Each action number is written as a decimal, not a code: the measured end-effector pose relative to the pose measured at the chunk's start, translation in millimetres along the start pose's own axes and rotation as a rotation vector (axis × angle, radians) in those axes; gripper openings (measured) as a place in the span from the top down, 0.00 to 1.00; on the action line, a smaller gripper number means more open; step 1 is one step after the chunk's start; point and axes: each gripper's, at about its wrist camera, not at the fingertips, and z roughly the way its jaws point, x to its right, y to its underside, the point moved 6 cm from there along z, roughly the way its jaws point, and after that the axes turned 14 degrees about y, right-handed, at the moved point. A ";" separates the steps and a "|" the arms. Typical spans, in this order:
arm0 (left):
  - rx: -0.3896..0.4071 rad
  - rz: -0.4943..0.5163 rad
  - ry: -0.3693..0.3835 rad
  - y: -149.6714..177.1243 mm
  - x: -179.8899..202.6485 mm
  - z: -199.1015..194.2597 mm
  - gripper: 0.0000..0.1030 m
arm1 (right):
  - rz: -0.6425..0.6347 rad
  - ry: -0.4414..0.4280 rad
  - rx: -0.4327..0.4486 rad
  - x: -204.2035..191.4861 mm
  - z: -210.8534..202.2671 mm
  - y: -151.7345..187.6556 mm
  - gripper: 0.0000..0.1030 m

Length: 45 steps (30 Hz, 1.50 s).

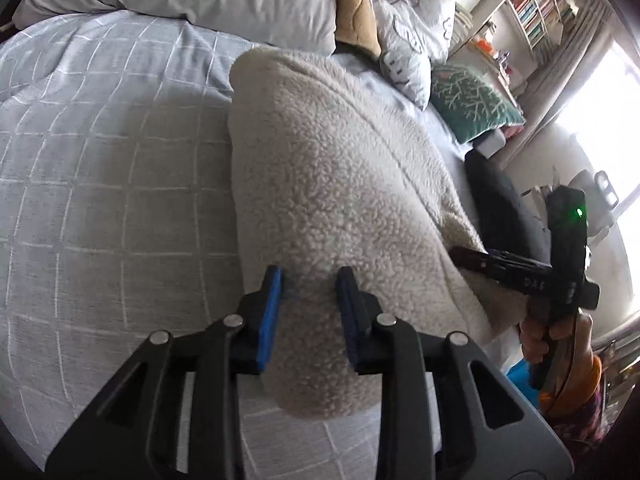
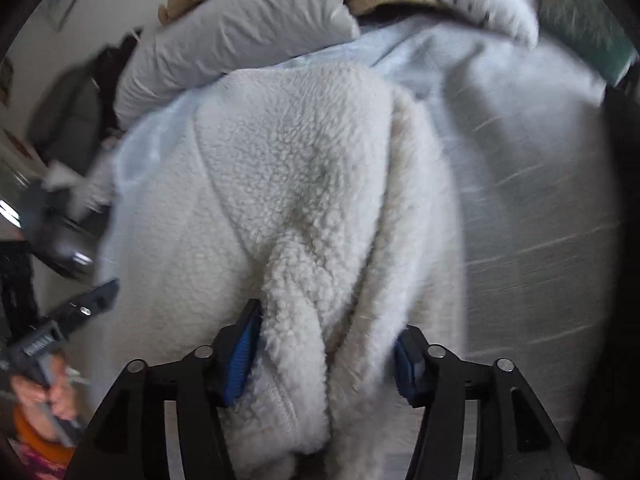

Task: Fold large clothes

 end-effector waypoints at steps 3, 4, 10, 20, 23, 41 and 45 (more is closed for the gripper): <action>0.062 0.041 0.003 -7.9 12.1 -11.9 0.71 | 0.018 0.082 0.073 10.6 -33.7 -3.7 0.41; 0.071 0.064 0.005 -10.0 18.5 -11.7 0.71 | 0.016 0.115 0.110 12.4 -45.0 -5.8 0.41; -0.008 0.138 0.041 0.4 47.1 27.0 0.71 | -0.057 0.078 0.297 -23.5 -86.8 -12.5 0.41; -0.037 0.183 -0.107 14.1 71.1 27.9 0.54 | 0.012 0.082 -0.012 10.5 -3.5 19.1 0.43; -0.023 0.170 -0.175 15.8 81.0 10.7 0.44 | -0.014 0.118 0.047 16.1 -36.6 19.8 0.41; 0.016 0.131 -0.479 81.0 108.0 -31.6 0.05 | -0.005 0.336 0.127 19.9 -103.5 93.6 0.16; 0.009 0.100 -0.489 90.9 104.0 -31.3 0.05 | 0.011 0.344 0.101 17.8 -99.7 107.1 0.16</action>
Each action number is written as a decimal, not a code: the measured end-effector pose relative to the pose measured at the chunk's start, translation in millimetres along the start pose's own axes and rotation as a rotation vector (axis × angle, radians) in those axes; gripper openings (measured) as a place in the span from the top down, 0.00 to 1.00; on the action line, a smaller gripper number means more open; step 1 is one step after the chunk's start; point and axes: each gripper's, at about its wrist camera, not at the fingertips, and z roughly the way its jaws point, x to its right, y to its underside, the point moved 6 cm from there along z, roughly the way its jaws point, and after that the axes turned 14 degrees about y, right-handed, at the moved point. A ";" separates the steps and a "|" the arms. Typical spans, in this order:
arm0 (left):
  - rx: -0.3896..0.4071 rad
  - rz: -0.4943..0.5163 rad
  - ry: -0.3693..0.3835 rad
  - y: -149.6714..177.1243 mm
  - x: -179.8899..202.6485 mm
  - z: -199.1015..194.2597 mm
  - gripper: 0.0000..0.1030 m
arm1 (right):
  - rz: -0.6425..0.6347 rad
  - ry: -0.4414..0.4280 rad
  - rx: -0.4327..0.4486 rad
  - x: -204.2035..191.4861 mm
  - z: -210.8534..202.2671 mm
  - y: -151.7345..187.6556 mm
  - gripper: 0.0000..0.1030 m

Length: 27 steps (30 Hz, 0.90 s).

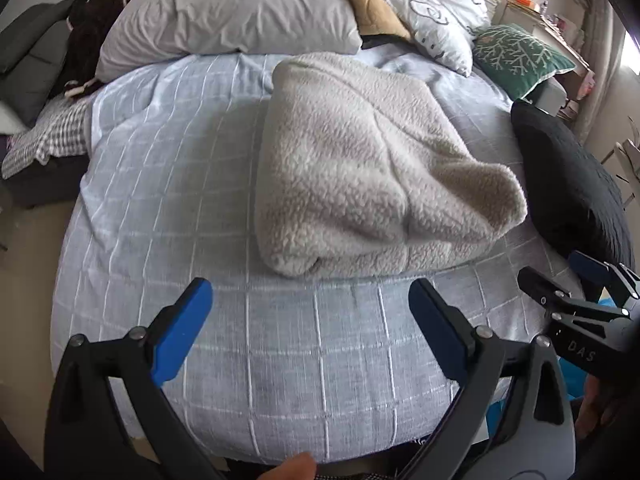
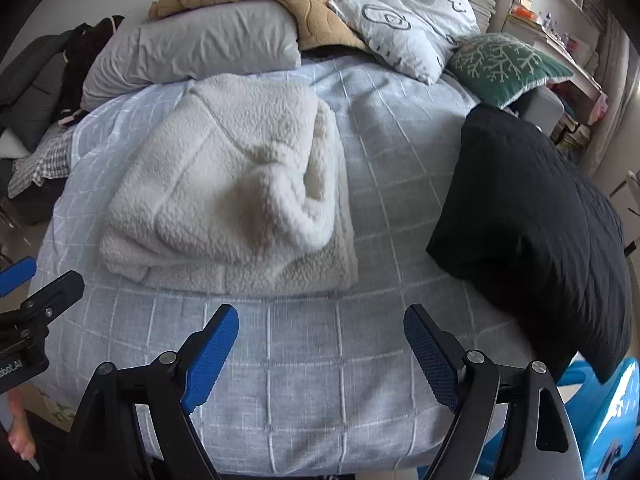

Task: Fold large clothes

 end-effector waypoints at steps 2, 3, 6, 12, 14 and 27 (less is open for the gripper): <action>-0.001 -0.007 -0.013 3.6 0.0 2.3 0.04 | -0.001 0.017 0.005 -1.2 0.1 0.6 0.16; -0.002 -0.007 -0.018 4.8 0.6 3.4 0.05 | 0.001 0.022 0.010 -1.3 -0.6 0.2 0.16; -0.008 -0.010 -0.028 8.5 0.1 8.1 0.04 | 0.014 0.034 0.028 0.6 -4.6 -1.1 0.16; -0.013 -0.016 -0.033 10.1 -0.3 10.6 0.05 | 0.002 0.056 0.039 0.3 -3.5 -1.3 0.16; -0.007 -0.013 -0.035 9.3 1.6 9.7 0.05 | -0.006 0.053 0.034 -1.3 -1.9 -1.0 0.16; -0.025 -0.004 -0.040 12.3 7.6 15.5 0.05 | -0.041 0.010 0.034 -12.6 -5.8 3.3 0.16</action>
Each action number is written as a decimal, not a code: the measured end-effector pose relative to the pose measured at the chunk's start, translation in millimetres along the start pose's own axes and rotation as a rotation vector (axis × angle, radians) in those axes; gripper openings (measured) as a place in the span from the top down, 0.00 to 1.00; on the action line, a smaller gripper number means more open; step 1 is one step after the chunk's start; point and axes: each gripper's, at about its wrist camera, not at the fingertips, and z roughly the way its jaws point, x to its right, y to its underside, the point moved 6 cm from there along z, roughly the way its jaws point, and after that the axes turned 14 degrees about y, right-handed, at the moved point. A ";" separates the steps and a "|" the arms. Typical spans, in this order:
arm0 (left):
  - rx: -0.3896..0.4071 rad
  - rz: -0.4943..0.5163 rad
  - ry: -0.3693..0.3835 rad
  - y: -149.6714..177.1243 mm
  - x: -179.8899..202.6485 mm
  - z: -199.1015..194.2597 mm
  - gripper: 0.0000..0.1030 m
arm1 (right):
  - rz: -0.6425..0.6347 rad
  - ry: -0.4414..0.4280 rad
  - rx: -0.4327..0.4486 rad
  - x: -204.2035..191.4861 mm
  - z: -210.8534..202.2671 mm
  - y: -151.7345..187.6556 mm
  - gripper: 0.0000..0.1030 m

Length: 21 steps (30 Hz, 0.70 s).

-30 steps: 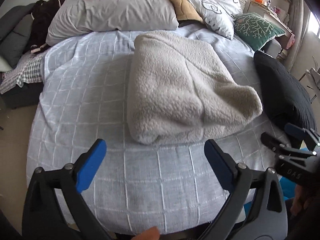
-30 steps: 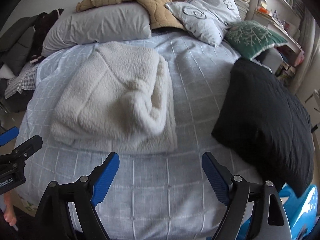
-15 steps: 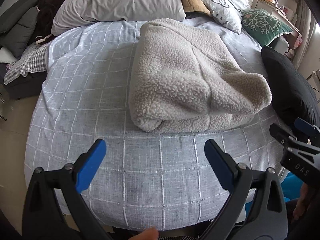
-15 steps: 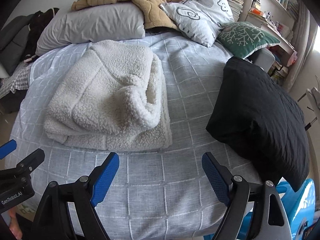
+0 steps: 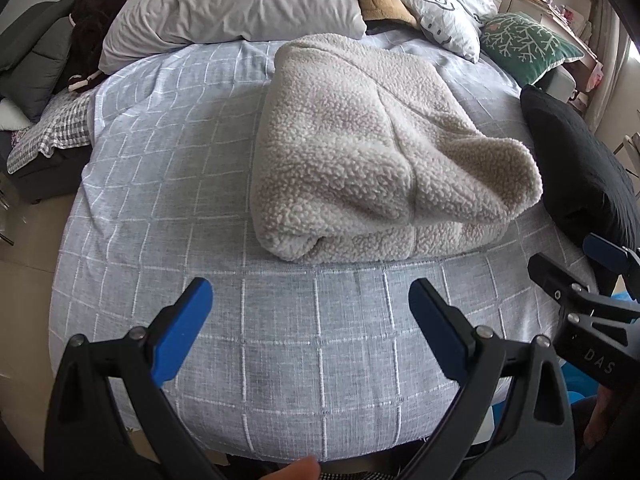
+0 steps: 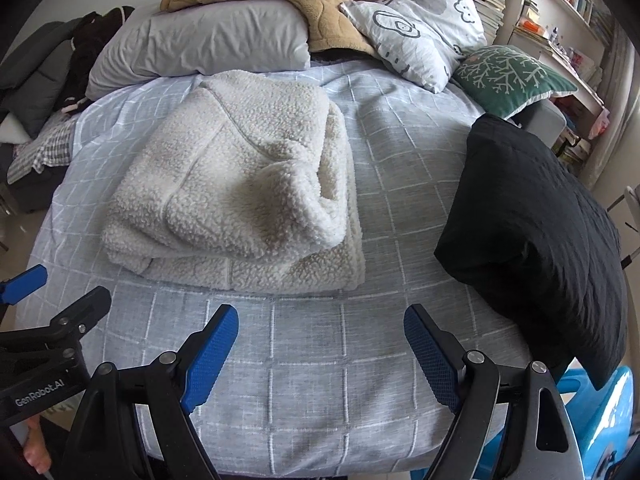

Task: Fold large clothes

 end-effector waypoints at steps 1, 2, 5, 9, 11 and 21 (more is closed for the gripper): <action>0.000 0.000 -0.001 0.0 0.0 0.0 0.05 | -0.002 -0.001 0.001 0.0 -0.3 -0.2 0.16; 0.001 0.000 -0.002 0.0 0.0 -0.2 0.05 | -0.004 -0.002 0.002 -0.5 -0.6 0.0 0.16; 0.004 -0.003 -0.003 0.3 -0.3 -0.4 0.05 | -0.004 -0.005 0.001 -0.9 -0.6 -0.1 0.16; 0.001 -0.004 0.003 0.8 0.7 -0.7 0.05 | -0.005 -0.013 -0.004 -1.7 0.3 -0.3 0.16; -0.001 -0.004 0.005 0.8 1.2 -0.7 0.04 | -0.007 -0.015 -0.005 -2.6 0.1 -0.2 0.16; -0.003 -0.006 0.007 1.0 0.5 -0.4 0.05 | -0.008 -0.022 -0.008 -4.5 -0.5 0.0 0.16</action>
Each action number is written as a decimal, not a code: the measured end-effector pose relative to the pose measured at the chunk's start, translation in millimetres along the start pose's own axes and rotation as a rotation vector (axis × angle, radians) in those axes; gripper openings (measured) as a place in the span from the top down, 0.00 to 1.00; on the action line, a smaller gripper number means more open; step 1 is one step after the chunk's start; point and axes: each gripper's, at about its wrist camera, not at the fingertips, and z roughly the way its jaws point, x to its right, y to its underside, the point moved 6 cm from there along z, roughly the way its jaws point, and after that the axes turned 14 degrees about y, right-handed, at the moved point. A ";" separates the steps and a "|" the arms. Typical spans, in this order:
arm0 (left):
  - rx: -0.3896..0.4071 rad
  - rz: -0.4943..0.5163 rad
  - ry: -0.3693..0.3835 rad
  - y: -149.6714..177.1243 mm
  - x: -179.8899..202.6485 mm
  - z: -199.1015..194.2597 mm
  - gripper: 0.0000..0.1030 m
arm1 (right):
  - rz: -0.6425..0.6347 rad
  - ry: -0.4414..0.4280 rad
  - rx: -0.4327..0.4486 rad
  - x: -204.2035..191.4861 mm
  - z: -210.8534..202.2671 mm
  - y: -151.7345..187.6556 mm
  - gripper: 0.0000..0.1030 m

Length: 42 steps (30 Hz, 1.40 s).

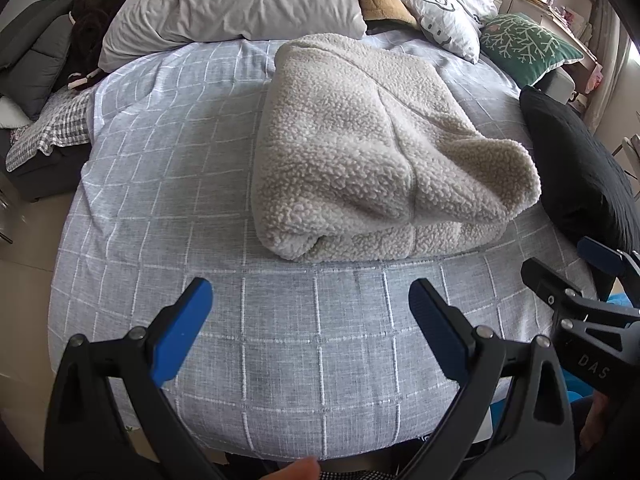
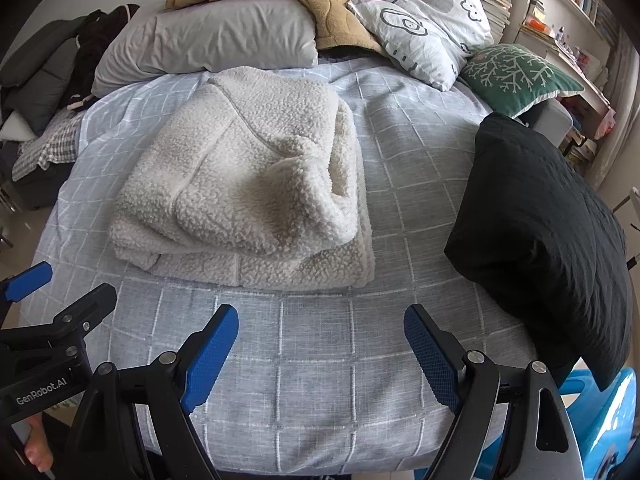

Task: Fold large clothes

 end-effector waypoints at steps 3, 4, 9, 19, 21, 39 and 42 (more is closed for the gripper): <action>-0.002 0.001 -0.001 0.3 1.4 0.8 0.04 | 0.000 -0.002 -0.002 -0.2 0.5 0.1 0.16; -0.005 0.001 0.000 0.5 1.5 1.2 0.04 | 0.000 -0.004 -0.001 0.1 0.7 -0.2 0.16; -0.004 -0.002 -0.003 0.9 3.1 1.3 0.04 | -0.001 -0.004 -0.002 0.2 0.7 -0.2 0.16; -0.010 -0.004 0.001 1.6 4.1 2.8 0.05 | -0.001 -0.004 -0.003 -0.9 0.3 0.4 0.16; -0.012 -0.004 0.002 1.7 4.3 2.9 0.05 | -0.002 -0.004 -0.003 -1.2 0.3 0.4 0.16; -0.022 -0.006 0.010 4.5 5.3 4.3 0.05 | -0.002 -0.005 -0.004 -1.6 0.1 0.9 0.16; -0.023 -0.006 0.010 4.6 5.9 4.7 0.05 | -0.003 -0.006 -0.004 -1.1 0.7 0.6 0.16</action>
